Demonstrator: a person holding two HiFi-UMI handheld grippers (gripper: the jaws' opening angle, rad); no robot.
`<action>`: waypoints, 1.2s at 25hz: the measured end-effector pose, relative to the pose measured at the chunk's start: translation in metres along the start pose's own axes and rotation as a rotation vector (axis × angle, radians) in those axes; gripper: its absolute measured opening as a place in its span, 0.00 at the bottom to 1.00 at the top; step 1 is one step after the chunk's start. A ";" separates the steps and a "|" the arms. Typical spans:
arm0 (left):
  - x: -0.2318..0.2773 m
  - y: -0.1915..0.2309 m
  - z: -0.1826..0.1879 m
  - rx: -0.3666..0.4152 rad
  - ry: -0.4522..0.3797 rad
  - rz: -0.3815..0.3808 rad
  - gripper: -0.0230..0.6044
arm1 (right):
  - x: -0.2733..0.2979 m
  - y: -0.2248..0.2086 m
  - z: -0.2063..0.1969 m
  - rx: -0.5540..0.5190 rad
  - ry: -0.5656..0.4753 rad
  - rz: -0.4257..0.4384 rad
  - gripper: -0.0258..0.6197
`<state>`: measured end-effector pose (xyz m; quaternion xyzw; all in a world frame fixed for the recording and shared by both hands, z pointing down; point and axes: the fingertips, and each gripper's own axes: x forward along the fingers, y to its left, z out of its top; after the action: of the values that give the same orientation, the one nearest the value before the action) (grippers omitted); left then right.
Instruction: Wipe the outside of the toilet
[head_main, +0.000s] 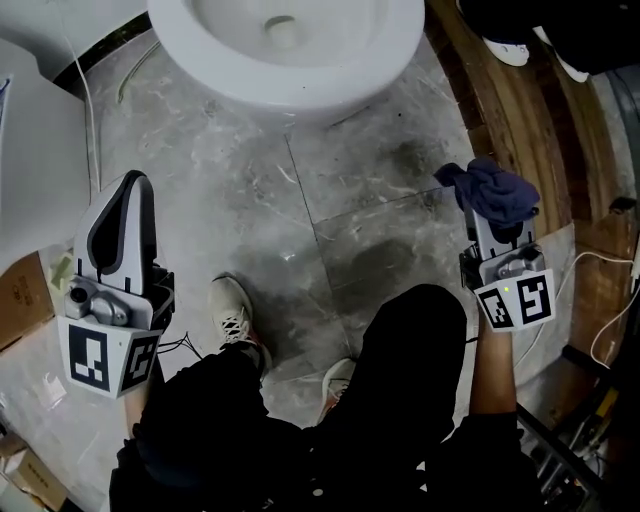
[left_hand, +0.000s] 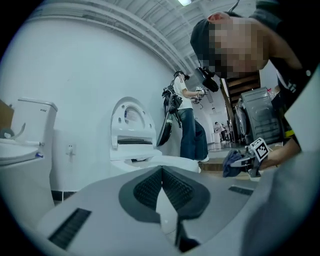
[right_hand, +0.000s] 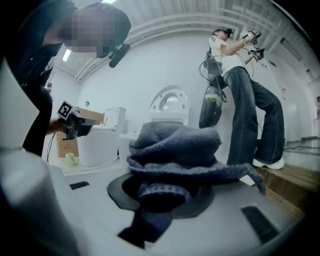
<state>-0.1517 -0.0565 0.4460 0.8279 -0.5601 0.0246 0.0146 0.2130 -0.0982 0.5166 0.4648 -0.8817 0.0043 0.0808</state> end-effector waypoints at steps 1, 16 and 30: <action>0.001 0.002 0.001 0.021 0.008 0.006 0.05 | -0.004 -0.003 0.006 0.016 -0.012 -0.015 0.22; -0.043 0.044 0.041 0.011 0.042 0.186 0.05 | -0.049 -0.013 0.062 0.077 -0.131 -0.131 0.22; -0.064 0.087 0.083 0.016 0.000 0.245 0.05 | -0.040 0.005 0.093 0.065 -0.129 -0.157 0.22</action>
<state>-0.2543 -0.0340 0.3596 0.7535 -0.6567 0.0309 0.0050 0.2181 -0.0706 0.4189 0.5342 -0.8453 -0.0034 0.0087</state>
